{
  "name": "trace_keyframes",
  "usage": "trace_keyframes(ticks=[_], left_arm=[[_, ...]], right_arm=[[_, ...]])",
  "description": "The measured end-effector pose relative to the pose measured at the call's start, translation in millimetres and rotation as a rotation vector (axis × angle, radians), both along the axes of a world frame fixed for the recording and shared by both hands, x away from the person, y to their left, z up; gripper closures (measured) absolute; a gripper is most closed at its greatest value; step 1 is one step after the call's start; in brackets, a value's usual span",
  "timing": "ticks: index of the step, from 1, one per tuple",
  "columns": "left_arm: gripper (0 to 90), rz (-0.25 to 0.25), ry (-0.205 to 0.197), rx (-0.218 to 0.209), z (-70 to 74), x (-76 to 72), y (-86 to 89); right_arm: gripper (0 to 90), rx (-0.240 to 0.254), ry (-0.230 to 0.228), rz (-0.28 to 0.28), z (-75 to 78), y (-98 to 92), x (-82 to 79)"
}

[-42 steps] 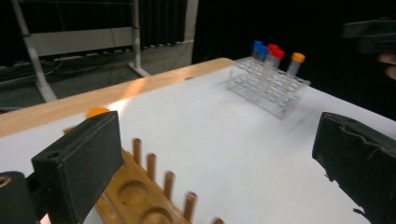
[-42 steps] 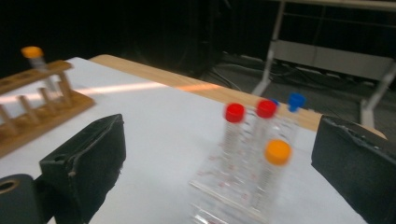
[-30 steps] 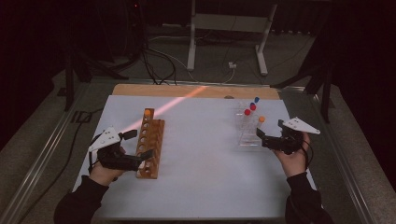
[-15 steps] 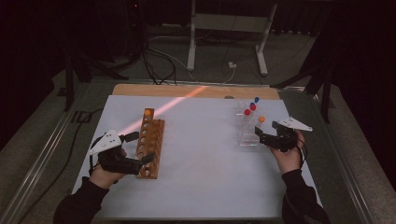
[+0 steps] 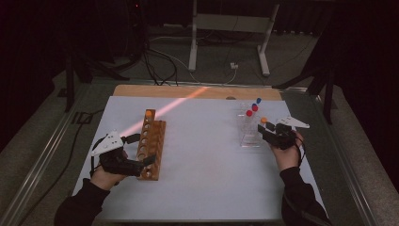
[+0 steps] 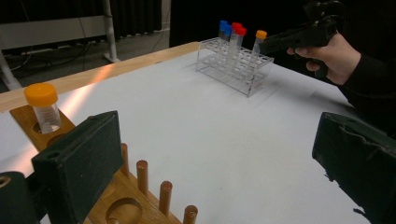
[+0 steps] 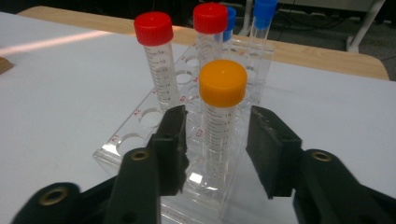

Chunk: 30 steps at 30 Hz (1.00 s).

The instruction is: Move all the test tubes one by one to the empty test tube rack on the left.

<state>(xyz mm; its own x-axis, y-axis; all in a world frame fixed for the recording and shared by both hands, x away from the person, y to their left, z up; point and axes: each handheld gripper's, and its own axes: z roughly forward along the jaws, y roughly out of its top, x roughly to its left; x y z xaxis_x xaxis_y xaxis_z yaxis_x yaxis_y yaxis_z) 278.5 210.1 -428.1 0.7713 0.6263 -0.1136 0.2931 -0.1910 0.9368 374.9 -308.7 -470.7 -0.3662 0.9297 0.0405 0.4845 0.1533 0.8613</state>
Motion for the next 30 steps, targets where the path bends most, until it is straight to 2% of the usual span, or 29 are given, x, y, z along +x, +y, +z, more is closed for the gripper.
trace_keyframes(ticks=[10, 20, 30], left_arm=[[2.6, 0.002, -0.005, 0.0, 0.0, 0.0, 0.6], [2.6, 0.005, -0.003, 0.002, 0.2, 0.2, 0.6], [2.6, -0.003, 0.001, 0.008, 0.0, 0.5, 0.0]], right_arm=[[73.1, -0.009, 0.019, 0.006, -4.4, 1.7, 7.1], [74.9, -0.027, 0.018, -0.001, -2.6, 3.3, 8.2], [75.0, -0.054, -0.03, 0.011, 15.3, 3.5, 0.9]])
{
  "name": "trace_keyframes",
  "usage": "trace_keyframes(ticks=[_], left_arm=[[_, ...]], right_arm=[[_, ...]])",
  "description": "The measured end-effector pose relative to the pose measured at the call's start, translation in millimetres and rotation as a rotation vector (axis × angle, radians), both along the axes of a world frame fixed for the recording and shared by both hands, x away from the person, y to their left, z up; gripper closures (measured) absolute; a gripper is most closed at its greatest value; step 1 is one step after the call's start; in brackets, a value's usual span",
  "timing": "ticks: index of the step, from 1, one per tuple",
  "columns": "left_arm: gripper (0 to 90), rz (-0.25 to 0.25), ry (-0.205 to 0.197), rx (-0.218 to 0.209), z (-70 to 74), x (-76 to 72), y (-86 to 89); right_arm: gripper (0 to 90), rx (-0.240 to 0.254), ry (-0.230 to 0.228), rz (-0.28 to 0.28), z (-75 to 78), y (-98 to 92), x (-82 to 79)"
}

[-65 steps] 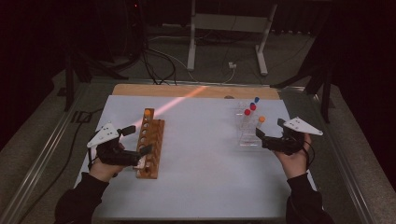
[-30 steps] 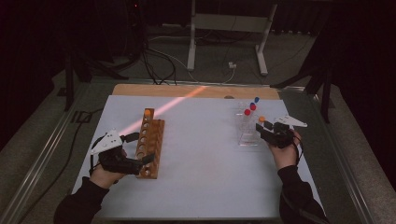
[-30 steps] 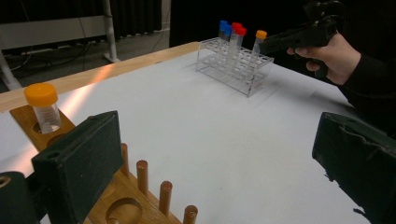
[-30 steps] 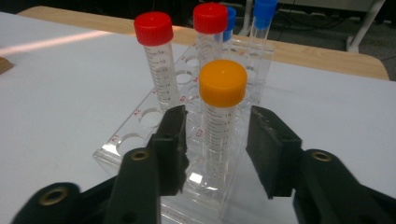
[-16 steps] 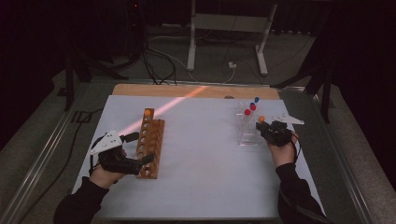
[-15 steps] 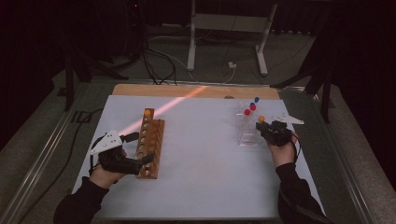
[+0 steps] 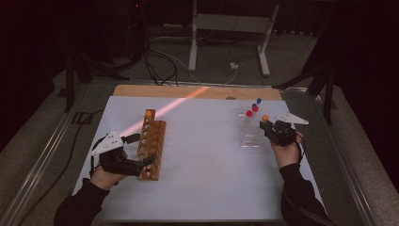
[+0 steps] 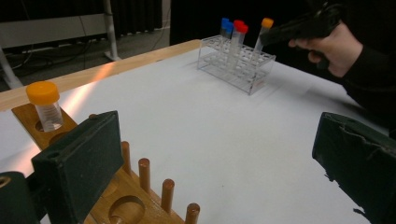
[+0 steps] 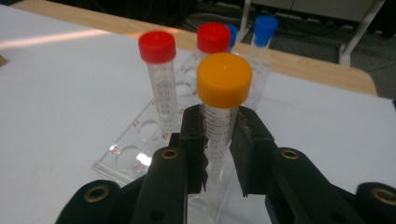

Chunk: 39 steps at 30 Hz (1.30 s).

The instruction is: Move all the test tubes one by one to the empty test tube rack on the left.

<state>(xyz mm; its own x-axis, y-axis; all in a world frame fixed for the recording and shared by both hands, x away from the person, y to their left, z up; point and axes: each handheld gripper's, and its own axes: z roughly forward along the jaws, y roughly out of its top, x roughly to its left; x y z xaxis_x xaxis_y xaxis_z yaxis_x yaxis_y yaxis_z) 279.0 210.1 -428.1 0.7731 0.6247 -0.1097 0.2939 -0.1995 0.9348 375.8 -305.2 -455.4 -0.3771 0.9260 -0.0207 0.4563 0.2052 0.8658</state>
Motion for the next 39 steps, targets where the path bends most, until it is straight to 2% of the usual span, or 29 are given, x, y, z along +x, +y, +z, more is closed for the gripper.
trace_keyframes(ticks=[10, 14, 19, 26, 30, 39], left_arm=[[2.6, -0.014, 0.0, 0.003, 2.1, -1.1, -2.9], [2.6, -0.029, 0.0, 0.006, 3.7, -1.7, -5.8], [2.6, -0.052, 0.01, -0.002, 4.2, -1.7, -9.4], [2.6, -0.063, 0.018, 0.023, 4.9, -0.2, -16.6], [2.6, -0.08, 0.017, 0.02, 7.2, 0.7, -23.9], [2.6, -0.123, 0.019, 0.015, 8.6, 5.2, -39.4]], right_arm=[[75.1, 0.005, -0.124, 0.006, 38.7, -2.9, -19.7], [75.0, 0.024, -0.15, 0.032, 50.1, -0.2, -27.4], [75.0, 0.032, -0.133, 0.104, 53.1, 14.8, -33.6], [75.0, 0.022, -0.094, 0.202, 48.5, 39.1, -40.4], [75.0, 0.013, -0.076, 0.256, 45.3, 53.1, -45.4], [75.0, 0.024, -0.026, 0.356, 38.7, 76.6, -56.4]])
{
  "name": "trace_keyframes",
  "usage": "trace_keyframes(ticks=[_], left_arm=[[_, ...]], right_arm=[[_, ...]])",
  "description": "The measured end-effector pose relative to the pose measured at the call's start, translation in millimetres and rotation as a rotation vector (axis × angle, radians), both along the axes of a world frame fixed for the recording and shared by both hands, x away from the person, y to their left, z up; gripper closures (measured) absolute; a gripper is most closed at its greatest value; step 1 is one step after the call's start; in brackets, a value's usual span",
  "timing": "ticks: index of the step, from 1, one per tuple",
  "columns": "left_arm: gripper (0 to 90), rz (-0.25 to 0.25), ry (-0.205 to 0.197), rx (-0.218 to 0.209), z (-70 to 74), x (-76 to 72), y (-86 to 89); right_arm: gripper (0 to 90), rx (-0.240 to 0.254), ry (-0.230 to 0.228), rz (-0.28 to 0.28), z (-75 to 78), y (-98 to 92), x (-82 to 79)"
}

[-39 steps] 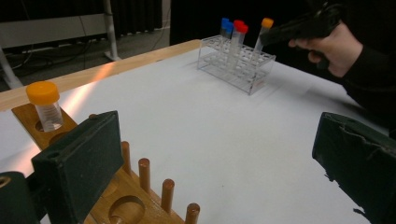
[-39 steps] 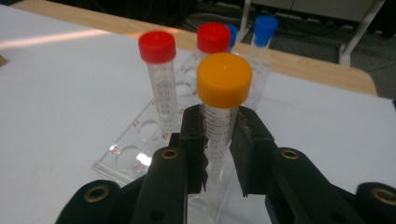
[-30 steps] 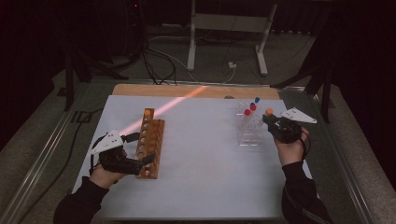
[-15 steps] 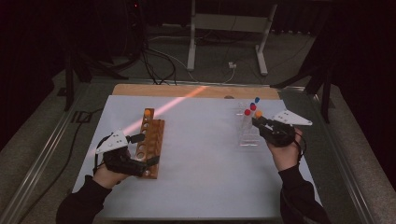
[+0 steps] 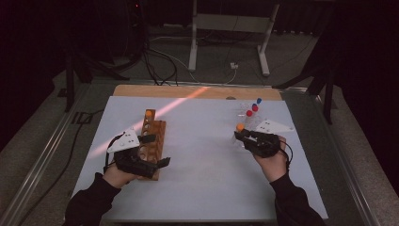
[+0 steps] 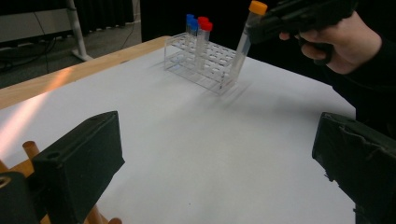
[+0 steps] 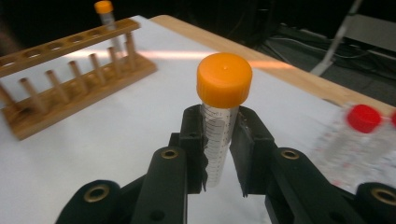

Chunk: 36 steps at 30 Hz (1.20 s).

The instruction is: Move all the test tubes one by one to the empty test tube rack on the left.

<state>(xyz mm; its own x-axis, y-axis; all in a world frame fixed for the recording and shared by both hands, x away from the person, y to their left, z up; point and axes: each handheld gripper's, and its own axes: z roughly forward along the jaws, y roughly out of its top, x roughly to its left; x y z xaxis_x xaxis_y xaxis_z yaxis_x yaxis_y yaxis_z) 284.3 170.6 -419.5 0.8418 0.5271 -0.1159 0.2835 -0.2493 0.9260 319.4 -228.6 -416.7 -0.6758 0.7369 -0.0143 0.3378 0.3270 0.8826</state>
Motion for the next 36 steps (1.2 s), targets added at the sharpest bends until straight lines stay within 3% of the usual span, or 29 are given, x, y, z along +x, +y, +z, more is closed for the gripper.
trace_keyframes(ticks=[14, 25, 29, 36], left_arm=[[2.8, -0.059, 0.013, 0.012, 2.8, 5.4, -28.9], [5.6, -0.122, -0.009, 0.019, 6.7, 5.9, -57.2], [8.1, -0.139, -0.017, 0.019, 8.7, 5.2, -66.1], [21.6, -0.178, -0.026, 0.029, 6.4, 4.9, -80.2]], right_arm=[[75.0, 0.0, 0.043, 0.169, -3.5, 38.3, -20.9], [75.0, -0.02, 0.063, 0.241, -7.8, 56.9, -29.9], [75.0, -0.026, 0.069, 0.259, -9.3, 61.6, -32.5], [75.0, -0.031, 0.072, 0.285, -9.8, 67.5, -35.7]])
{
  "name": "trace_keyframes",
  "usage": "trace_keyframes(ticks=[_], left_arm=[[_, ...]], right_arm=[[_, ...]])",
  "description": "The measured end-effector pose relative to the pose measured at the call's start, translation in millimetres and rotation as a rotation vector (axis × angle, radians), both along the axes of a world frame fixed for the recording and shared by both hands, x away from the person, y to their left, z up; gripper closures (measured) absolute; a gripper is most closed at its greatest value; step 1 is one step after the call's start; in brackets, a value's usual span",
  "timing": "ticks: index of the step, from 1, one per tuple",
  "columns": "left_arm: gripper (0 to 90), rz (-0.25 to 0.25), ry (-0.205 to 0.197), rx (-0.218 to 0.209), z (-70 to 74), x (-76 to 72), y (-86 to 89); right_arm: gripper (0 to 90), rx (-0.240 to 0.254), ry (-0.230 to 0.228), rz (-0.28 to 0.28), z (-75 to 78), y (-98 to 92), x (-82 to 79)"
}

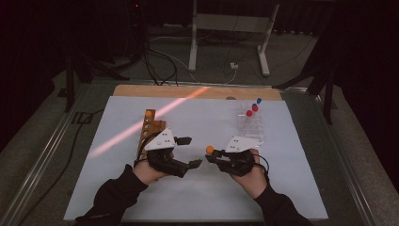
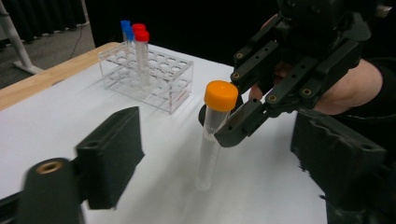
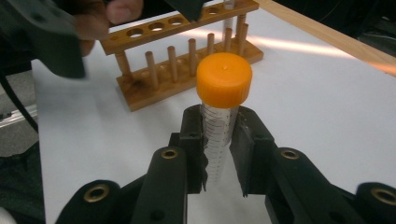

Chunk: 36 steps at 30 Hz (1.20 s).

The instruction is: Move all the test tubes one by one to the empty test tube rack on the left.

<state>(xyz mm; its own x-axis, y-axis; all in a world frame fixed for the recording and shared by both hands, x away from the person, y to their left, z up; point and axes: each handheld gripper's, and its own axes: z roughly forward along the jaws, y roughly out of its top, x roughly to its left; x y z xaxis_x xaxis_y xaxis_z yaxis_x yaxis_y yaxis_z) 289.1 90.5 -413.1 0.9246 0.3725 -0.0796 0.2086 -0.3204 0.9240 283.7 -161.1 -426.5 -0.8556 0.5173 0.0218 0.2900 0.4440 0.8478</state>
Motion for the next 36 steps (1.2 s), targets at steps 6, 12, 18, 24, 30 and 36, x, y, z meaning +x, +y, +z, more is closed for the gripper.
trace_keyframes(ticks=[6, 12, 18, 24, 30, 36], left_arm=[[33.6, -0.024, -0.011, 0.016, -4.0, -1.6, -10.7], [46.4, -0.023, -0.029, 0.017, -3.9, -0.4, -16.6], [57.0, -0.004, -0.025, 0.032, -5.9, 2.9, -20.4], [67.3, -0.011, -0.041, 0.042, -5.0, 2.9, -22.4], [71.3, -0.007, -0.055, 0.043, -3.4, 2.9, -24.3], [71.6, 0.001, -0.061, 0.033, 1.1, 5.0, -22.7]], right_arm=[[75.0, -0.005, 0.002, 0.016, -1.0, 4.0, -1.5], [75.0, -0.011, 0.01, 0.027, -2.9, 7.1, -2.6], [75.0, -0.012, 0.01, 0.036, -3.0, 9.1, -3.3], [75.0, -0.011, 0.008, 0.034, -2.5, 9.6, -3.6], [74.9, 0.001, 0.01, 0.026, -2.1, 7.7, -3.0], [71.1, 0.023, -0.002, 0.013, -0.8, 5.2, -3.0]])
